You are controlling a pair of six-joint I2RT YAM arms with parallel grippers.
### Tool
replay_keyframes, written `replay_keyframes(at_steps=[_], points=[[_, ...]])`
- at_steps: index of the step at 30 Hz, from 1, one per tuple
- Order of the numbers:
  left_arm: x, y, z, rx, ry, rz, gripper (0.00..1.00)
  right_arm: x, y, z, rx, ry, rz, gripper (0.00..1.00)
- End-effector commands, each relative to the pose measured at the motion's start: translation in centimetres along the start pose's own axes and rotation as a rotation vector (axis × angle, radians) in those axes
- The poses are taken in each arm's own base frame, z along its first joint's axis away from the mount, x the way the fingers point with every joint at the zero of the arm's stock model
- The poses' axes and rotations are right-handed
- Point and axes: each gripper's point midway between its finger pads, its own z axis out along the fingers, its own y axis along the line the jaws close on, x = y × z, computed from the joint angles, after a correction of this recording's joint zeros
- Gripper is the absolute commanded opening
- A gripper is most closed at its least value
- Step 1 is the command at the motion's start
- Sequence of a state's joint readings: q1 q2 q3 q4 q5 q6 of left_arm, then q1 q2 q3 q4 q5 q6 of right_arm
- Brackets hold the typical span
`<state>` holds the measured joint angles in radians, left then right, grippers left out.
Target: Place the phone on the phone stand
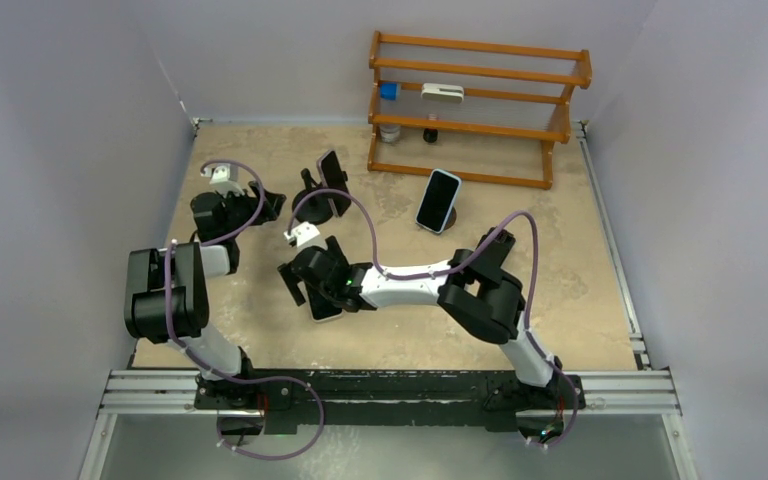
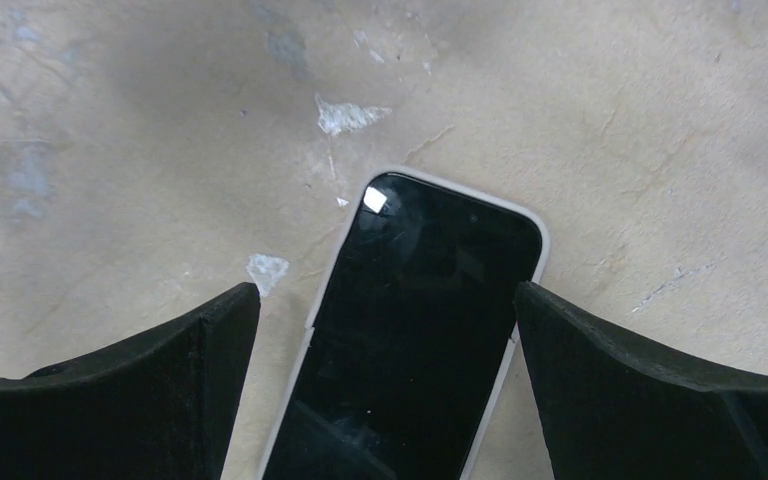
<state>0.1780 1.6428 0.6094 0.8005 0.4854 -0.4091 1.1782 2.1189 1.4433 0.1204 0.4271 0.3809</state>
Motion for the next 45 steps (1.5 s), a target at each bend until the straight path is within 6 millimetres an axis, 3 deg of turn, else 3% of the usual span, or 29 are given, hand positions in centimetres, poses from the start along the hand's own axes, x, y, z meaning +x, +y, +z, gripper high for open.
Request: replay_keyframes(at_steps=[1, 8, 15, 24, 35, 38, 41, 45], points=[[-2.7, -0.7, -0.4, 0.025, -0.082, 0.033, 0.68, -1.4, 0.8, -0.4, 0.002, 0.000, 0.033, 0.99], [-2.8, -0.8, -0.4, 0.028, -0.082, 0.034, 0.68, -1.1, 0.3, -0.1, 0.049, 0.005, 0.037, 0.99], [-2.7, -0.9, -0.4, 0.034, -0.082, 0.034, 0.68, -2.2, -0.9, -0.8, 0.147, -0.059, 0.052, 0.99], [-2.6, -0.9, -0.5, 0.037, -0.080, 0.033, 0.68, -0.2, 0.3, 0.3, 0.101, 0.007, 0.071, 0.99], [-2.8, -1.1, -0.6, 0.051, -0.085, 0.033, 0.68, 1.7, 0.1, 0.8, 0.115, 0.059, 0.070, 0.99], [-2.8, -1.1, -0.6, 0.052, -0.084, 0.032, 0.68, 1.9, 0.2, 1.0, 0.108, 0.063, 0.073, 0.90], [-2.7, -1.2, -0.6, 0.055, -0.082, 0.031, 0.68, 2.0, 0.5, 0.9, 0.092, 0.068, 0.081, 0.65], [-2.7, -1.2, -0.6, 0.057, -0.080, 0.029, 0.68, 2.9, 0.4, 0.7, 0.086, 0.090, 0.078, 0.62]])
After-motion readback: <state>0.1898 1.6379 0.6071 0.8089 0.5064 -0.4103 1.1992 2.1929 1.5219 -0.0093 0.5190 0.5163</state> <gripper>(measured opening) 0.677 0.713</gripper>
